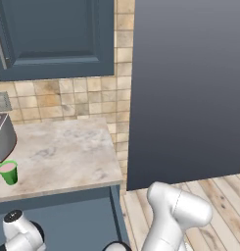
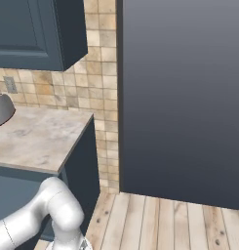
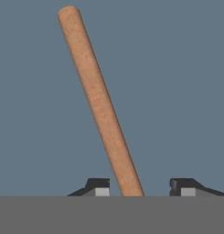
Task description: Pick up the straw from the left drawer and put it inside the smoothie cup.
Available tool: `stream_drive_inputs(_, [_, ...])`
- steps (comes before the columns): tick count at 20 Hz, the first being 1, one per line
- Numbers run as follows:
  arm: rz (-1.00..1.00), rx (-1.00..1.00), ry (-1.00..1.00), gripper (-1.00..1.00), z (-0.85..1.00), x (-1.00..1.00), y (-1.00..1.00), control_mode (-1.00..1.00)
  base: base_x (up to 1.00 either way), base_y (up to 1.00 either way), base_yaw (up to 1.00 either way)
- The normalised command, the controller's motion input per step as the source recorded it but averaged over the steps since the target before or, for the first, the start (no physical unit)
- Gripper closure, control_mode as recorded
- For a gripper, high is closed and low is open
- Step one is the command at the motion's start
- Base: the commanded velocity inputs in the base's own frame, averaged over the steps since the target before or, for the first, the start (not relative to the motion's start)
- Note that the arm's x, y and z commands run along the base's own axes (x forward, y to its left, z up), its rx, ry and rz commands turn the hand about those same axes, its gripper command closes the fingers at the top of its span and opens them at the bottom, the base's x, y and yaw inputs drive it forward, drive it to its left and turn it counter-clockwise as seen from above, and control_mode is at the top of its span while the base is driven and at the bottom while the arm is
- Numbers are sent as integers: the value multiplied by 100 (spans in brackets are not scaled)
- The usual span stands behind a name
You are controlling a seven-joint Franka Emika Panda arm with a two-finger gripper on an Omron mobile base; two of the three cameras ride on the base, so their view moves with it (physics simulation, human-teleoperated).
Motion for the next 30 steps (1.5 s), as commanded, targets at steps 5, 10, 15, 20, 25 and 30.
stream_drive_inputs(5, [0, 0, -3, 100, 3, -27, 5, -100, 0, 0, 0])
stream_drive_inputs(10, [0, 0, -3, 100, 39, 0, 0, -100, 0, 0, 0])
stream_drive_inputs(15, [0, -1, -14, 100, 82, -4, -25, -100, 0, 0, 0])
stream_drive_inputs(20, [0, 0, -30, 100, 100, -25, -44, -100, 0, 0, 0])
stream_drive_inputs(25, [0, 0, -41, 100, 100, -18, -44, -100, 0, 0, 0])
stream_drive_inputs(30, [0, 0, -47, 100, 99, -2, -31, -100, 0, 0, 0])
